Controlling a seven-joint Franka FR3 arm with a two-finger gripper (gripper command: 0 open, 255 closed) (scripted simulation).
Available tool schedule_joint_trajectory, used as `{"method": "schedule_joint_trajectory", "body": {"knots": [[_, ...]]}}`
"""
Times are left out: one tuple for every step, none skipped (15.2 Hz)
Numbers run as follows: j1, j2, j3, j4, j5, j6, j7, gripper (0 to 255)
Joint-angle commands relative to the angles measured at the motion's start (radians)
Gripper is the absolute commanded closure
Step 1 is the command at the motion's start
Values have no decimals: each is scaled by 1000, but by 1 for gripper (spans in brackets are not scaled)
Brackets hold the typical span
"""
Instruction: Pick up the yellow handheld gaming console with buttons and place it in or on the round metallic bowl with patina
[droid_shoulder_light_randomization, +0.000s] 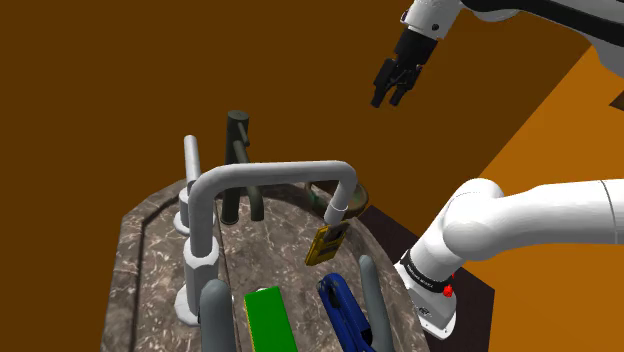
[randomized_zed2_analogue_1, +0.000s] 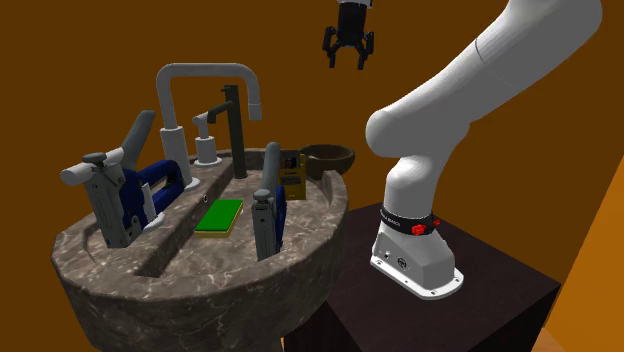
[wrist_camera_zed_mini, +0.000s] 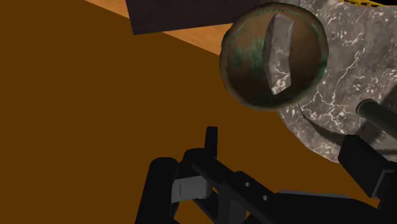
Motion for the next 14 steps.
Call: {"method": "schedule_joint_trajectory", "body": {"knots": [[0, 0, 0, 0, 0, 0, 0, 0], [22, 2, 8, -19, 5, 21, -26, 0], [43, 3, 16, -38, 10, 43, -52, 0], [65, 5, 25, -57, 15, 64, -77, 0], [88, 6, 33, -76, 19, 85, -103, 0], [110, 7, 41, -95, 24, 105, -128, 0], [132, 9, 50, -114, 29, 126, -154, 0], [155, 9, 58, -133, 34, 146, -179, 0], [178, 10, 67, -152, 39, 167, -205, 0], [200, 11, 76, -171, 44, 187, -230, 0], [224, 11, 85, -190, 49, 207, -255, 0], [247, 12, 94, -209, 55, 227, -281, 0], [270, 12, 103, -228, 60, 247, -306, 0], [294, 12, 112, -248, 65, 267, -331, 0]]}}
